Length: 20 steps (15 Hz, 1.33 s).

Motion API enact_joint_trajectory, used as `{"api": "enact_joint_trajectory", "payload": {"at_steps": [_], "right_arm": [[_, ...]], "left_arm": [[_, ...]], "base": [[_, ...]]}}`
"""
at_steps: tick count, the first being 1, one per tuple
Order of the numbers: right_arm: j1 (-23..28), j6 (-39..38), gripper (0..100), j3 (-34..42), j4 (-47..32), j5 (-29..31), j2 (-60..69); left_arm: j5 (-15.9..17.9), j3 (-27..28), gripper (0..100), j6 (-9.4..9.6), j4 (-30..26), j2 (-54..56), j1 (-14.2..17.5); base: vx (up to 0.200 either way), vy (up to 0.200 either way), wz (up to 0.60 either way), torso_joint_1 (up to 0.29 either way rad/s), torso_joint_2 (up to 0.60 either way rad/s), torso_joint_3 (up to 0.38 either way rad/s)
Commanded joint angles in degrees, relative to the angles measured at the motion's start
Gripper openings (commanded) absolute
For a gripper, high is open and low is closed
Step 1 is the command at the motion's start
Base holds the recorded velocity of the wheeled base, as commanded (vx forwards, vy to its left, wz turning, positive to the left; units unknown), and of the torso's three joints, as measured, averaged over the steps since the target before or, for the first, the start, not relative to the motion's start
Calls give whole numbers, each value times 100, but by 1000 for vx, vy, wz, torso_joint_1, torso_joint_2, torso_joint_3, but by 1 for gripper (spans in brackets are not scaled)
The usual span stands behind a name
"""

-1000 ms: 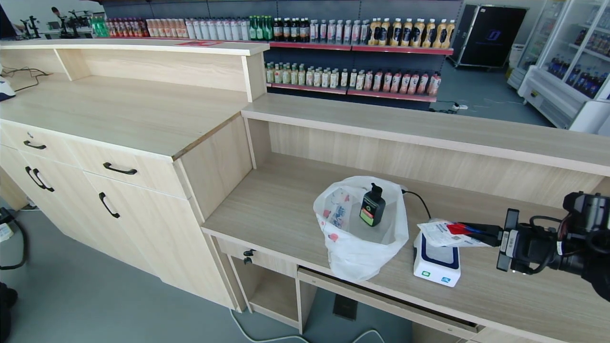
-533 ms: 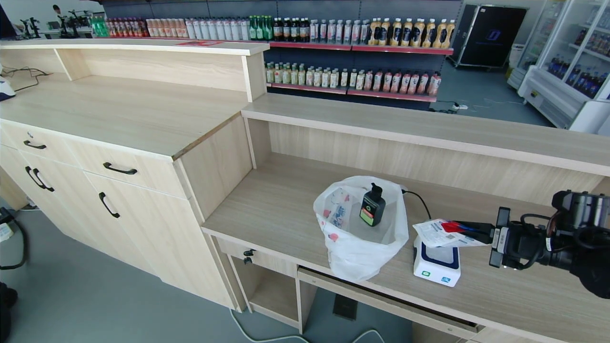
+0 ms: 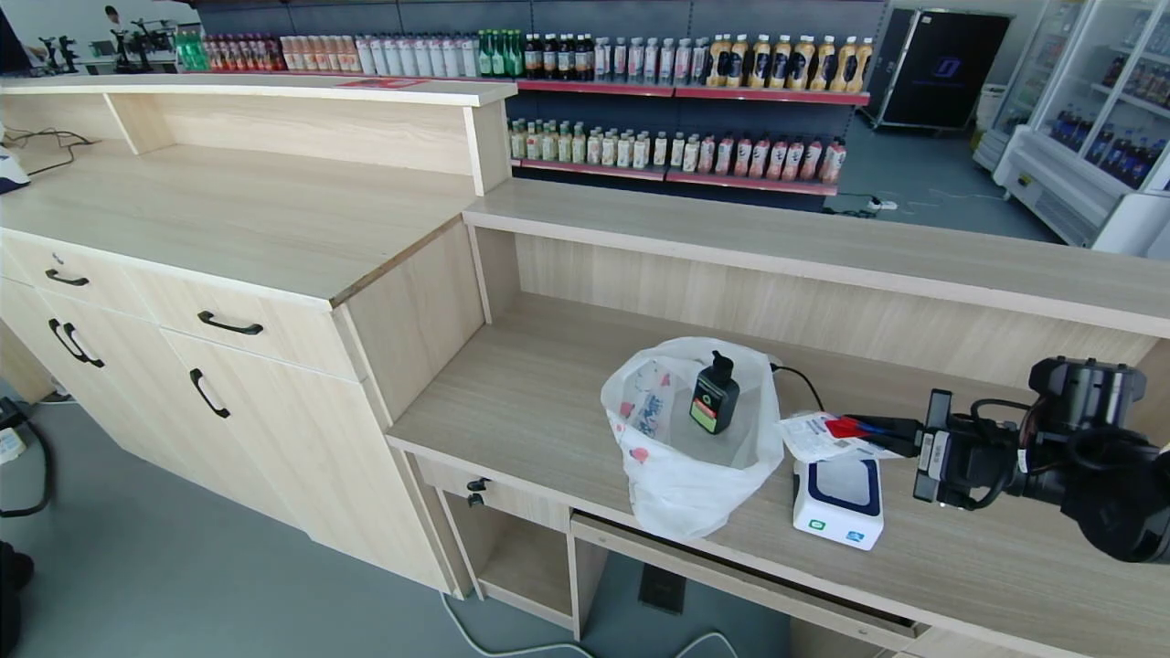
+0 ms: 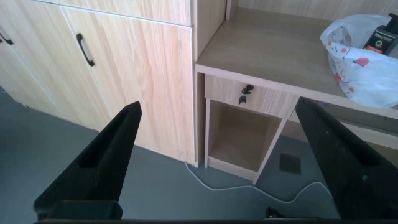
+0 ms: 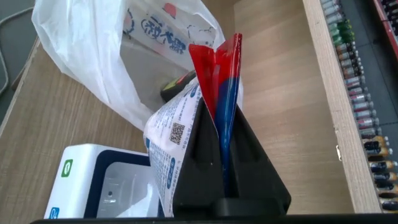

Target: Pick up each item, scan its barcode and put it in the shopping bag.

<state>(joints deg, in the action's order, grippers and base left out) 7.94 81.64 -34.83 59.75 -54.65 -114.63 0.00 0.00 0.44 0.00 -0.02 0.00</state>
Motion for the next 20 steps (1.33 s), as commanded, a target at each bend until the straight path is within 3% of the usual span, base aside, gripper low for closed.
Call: {"api": "enact_joint_trajectory", "payload": {"at_steps": [1, 20], "right_arm": [[-90, 1, 0, -33, 125, -2, -156], [-161, -113, 0, -332, 362, -2, -341]], "left_arm": [[0, 0, 100, 0, 0, 2, 0], [0, 0, 100, 0, 0, 2, 0]], "base": [[0, 0, 0, 0, 0, 0], [0, 0, 0, 0, 0, 0]]}}
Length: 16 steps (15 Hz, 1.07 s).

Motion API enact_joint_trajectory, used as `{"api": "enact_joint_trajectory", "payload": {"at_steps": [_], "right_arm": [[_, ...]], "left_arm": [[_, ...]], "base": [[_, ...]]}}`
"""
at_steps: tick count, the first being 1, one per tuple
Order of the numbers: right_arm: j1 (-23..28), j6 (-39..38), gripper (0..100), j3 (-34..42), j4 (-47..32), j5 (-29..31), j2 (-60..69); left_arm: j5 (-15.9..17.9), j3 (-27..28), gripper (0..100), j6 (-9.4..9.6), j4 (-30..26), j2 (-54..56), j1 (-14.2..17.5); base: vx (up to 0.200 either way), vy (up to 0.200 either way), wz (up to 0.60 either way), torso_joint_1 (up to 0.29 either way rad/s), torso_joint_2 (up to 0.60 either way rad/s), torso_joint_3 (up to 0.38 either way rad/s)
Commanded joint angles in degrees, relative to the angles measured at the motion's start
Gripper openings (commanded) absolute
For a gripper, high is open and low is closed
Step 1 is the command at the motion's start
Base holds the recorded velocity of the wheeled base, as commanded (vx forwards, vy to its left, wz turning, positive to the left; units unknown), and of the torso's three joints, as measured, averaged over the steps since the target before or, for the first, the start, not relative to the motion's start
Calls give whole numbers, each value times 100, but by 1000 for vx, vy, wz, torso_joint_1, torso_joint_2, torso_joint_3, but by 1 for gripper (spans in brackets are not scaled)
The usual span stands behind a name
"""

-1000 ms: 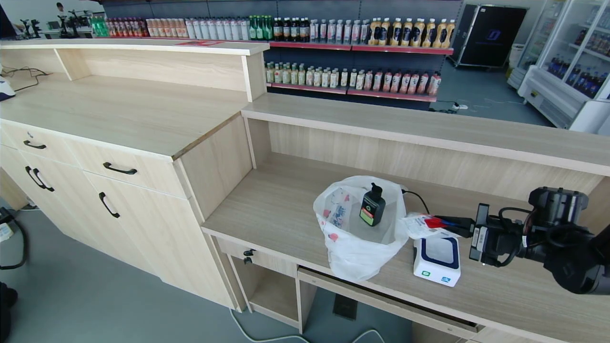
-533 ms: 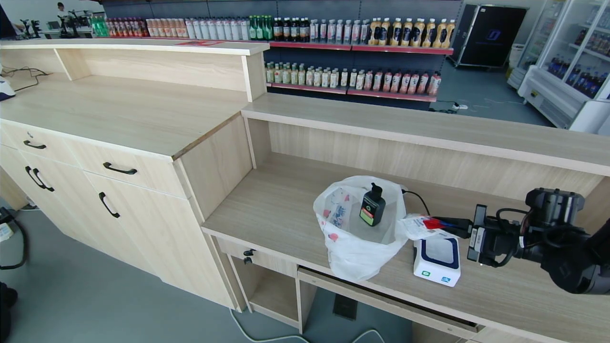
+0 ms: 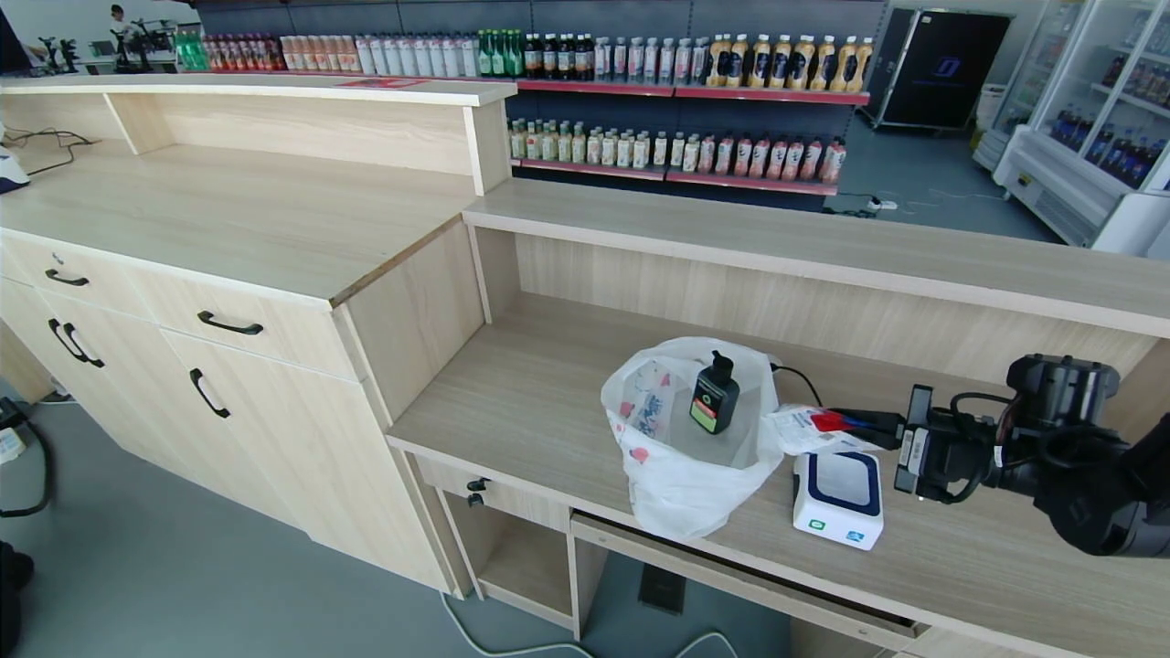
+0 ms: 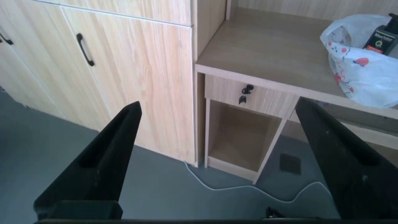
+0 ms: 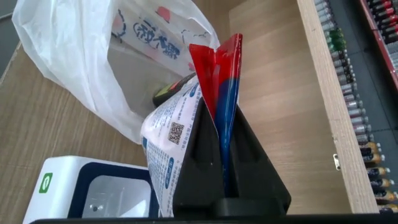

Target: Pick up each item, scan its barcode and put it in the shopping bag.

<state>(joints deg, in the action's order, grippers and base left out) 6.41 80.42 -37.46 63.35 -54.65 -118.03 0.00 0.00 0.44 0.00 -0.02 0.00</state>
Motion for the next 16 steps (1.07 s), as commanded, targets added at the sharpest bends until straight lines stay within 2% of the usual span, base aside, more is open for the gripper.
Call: {"api": "enact_joint_trajectory", "payload": {"at_steps": [1, 2, 4, 6, 7, 9, 10, 12, 14, 16], "right_arm": [[-44, -246, 0, -147, 1, -2, 96], [-61, -677, 0, -200, -42, 7, 377], [-79, -2197, 0, -95, -403, 306, 1546], [123, -3410, 0, 28, -842, 1185, 2539], [326, -3735, 0, 213, -974, 1721, 2847], [985, -3955, 0, 846, -948, 2529, 3093], [1319, -3982, 0, 1118, -1000, 2653, 3260], [1530, -4113, 0, 1206, -1431, 2688, 3655], [1477, -4509, 0, 1241, -1537, 2881, 3946], [870, -4904, 0, 1127, -1475, 3681, 4042]], "left_arm": [[0, 0, 100, 0, 0, 2, 0], [0, 0, 100, 0, 0, 2, 0], [0, 0, 100, 0, 0, 2, 0], [0, 0, 100, 0, 0, 2, 0], [0, 0, 100, 0, 0, 2, 0], [0, 0, 100, 0, 0, 2, 0], [0, 0, 100, 0, 0, 2, 0], [0, 0, 100, 0, 0, 2, 0], [0, 0, 100, 0, 0, 2, 0], [0, 0, 100, 0, 0, 2, 0]], "base": [[0, 0, 0, 0, 0, 0], [0, 0, 0, 0, 0, 0], [0, 0, 0, 0, 0, 0], [0, 0, 0, 0, 0, 0], [0, 0, 0, 0, 0, 0], [0, 0, 0, 0, 0, 0], [0, 0, 0, 0, 0, 0], [0, 0, 0, 0, 0, 0], [0, 0, 300, -1, 1, 1], [0, 0, 600, 5, 0, 0]]}}
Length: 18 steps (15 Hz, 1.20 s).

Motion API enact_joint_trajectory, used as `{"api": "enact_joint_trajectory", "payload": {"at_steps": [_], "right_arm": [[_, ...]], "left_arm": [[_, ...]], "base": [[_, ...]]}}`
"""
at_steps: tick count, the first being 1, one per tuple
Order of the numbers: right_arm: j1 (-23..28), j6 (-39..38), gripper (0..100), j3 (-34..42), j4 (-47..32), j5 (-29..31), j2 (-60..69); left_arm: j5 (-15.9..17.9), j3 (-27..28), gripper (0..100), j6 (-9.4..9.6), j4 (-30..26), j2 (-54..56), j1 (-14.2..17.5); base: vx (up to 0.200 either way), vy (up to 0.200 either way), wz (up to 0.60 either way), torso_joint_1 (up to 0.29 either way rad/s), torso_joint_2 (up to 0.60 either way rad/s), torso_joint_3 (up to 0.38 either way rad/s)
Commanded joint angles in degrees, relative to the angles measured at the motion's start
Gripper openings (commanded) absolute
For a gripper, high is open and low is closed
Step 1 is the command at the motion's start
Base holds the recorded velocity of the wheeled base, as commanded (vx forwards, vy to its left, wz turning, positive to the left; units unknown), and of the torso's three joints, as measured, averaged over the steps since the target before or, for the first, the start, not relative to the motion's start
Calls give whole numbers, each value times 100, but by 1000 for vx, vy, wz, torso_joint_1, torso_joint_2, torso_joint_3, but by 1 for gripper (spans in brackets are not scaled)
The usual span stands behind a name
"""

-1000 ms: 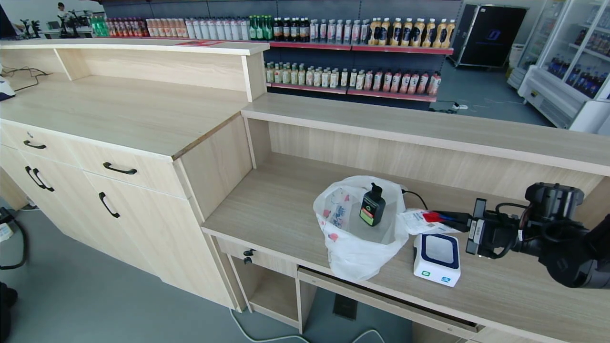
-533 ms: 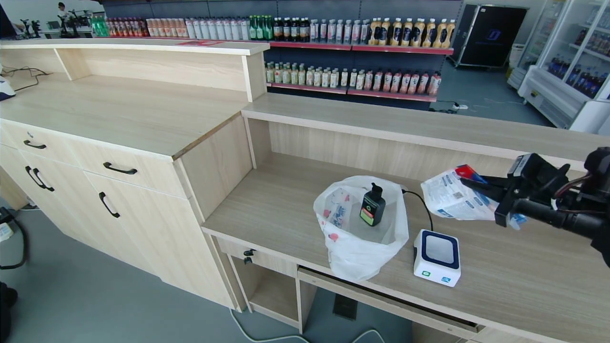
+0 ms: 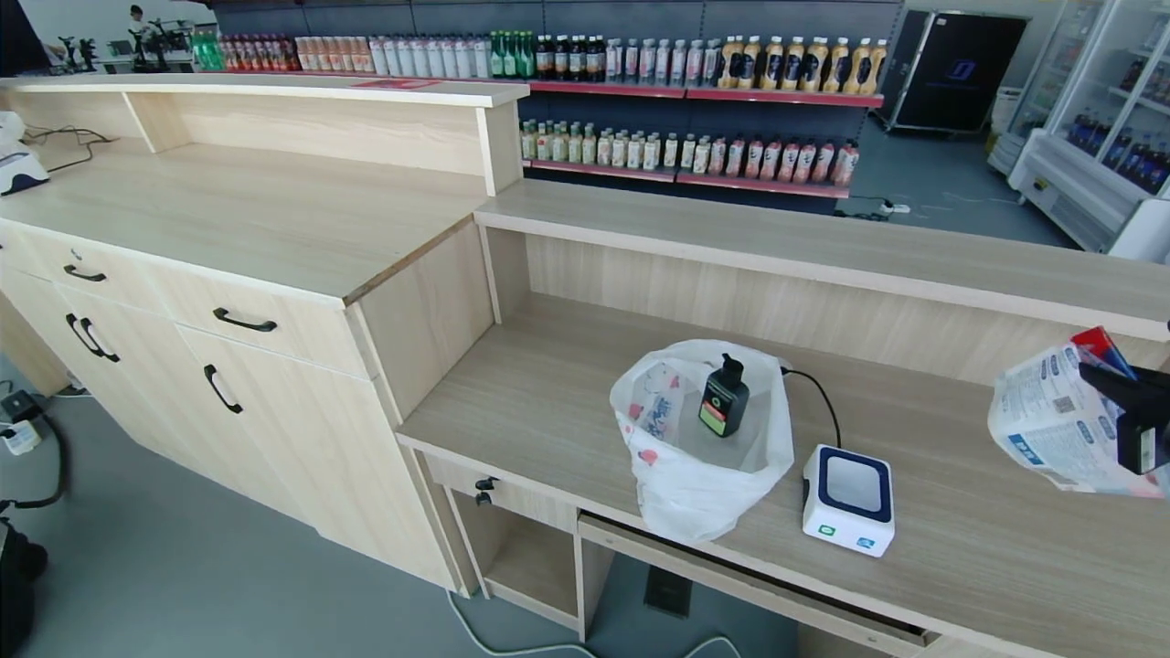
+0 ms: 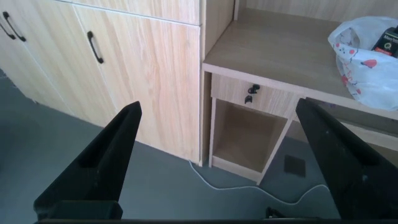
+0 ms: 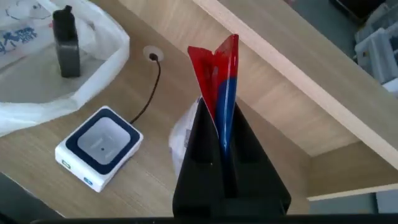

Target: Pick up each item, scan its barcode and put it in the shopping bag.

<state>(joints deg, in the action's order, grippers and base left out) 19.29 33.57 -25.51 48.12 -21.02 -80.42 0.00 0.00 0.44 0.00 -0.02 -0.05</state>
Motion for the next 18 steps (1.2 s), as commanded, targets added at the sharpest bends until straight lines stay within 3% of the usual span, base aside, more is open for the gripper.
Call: {"api": "enact_joint_trajectory", "payload": {"at_steps": [1, 2, 6, 8, 10, 18], "right_arm": [[-716, -492, 0, -235, 154, 572, 281], [-1181, -589, 0, -542, 189, 942, 220], [-2465, -1389, 0, -1149, 207, 985, -562], [-2491, -1415, 0, -911, 348, 994, -1072], [-2500, -1890, 0, -384, 1156, 985, -1837], [-2500, -2030, 0, -437, 1754, 985, -3348]], "left_arm": [[0, 0, 100, 0, 0, 2, 5], [0, 0, 100, 0, 0, 2, 5], [0, 0, 100, 0, 0, 2, 5], [0, 0, 100, 0, 0, 2, 5], [0, 0, 100, 0, 0, 2, 5], [0, 0, 100, 0, 0, 2, 5]], "base": [[0, 0, 600, -2, 2, 7], [0, 0, 600, 2, 7, 2], [0, 0, 300, 2, 1, 2], [0, 0, 0, 0, 0, 0], [0, 0, 0, 0, 0, 0], [0, 0, 0, 0, 0, 0]]}}
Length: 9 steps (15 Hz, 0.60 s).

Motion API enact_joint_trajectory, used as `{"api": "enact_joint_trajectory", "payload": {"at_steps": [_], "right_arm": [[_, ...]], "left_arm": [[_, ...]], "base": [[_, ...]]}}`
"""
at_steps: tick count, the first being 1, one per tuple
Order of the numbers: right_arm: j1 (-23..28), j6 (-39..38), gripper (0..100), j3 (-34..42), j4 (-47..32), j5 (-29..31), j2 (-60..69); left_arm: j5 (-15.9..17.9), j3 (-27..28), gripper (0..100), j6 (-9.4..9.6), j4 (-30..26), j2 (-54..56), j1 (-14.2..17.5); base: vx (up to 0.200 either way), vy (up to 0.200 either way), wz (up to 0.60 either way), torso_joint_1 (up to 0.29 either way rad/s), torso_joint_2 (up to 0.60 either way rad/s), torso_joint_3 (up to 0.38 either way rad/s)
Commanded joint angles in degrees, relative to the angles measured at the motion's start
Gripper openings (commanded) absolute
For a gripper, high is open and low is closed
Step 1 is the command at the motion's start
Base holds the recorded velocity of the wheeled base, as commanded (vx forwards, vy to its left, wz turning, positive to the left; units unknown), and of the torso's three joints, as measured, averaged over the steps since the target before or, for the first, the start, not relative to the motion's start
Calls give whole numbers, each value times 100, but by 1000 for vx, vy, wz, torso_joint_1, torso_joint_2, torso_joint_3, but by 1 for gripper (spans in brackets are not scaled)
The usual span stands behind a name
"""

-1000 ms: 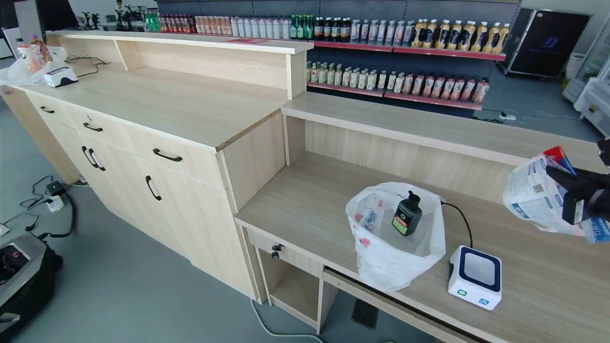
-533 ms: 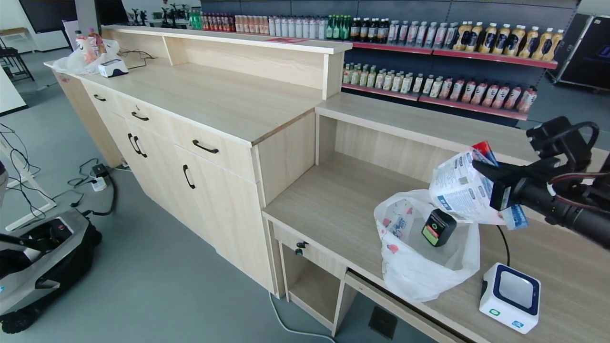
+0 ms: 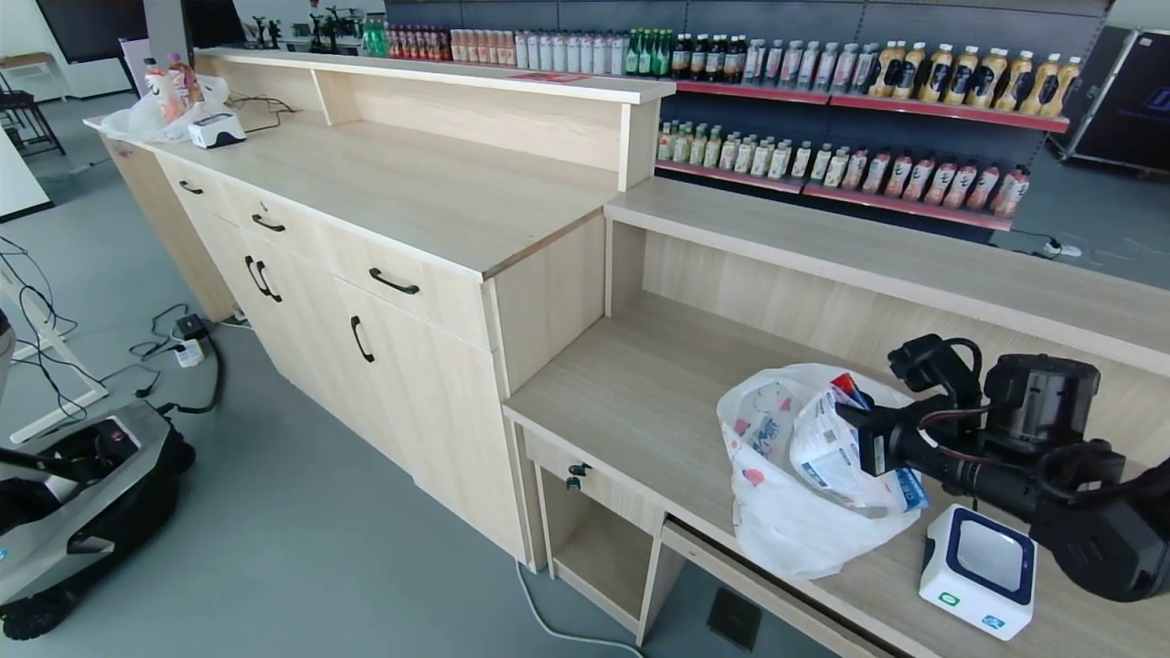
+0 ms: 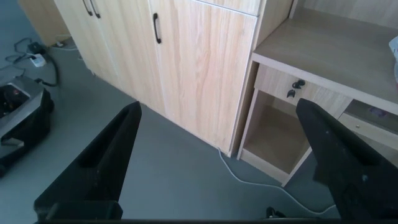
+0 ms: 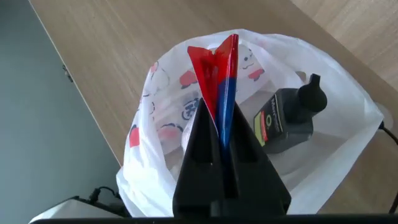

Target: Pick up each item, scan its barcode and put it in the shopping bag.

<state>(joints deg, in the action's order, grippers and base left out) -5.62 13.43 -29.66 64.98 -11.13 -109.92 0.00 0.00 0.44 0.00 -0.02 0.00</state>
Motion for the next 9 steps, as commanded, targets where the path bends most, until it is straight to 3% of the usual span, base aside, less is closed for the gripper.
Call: {"api": "enact_joint_trajectory", "payload": {"at_steps": [1, 9], "right_arm": [[-9, -25, 0, -31, 165, -3, -469], [342, -333, 0, -49, 296, -3, -935]], "left_arm": [[0, 0, 100, 0, 0, 2, 0], [0, 0, 100, 0, 0, 2, 0]], "base": [[0, 0, 0, 0, 0, 0], [0, 0, 0, 0, 0, 0]]}}
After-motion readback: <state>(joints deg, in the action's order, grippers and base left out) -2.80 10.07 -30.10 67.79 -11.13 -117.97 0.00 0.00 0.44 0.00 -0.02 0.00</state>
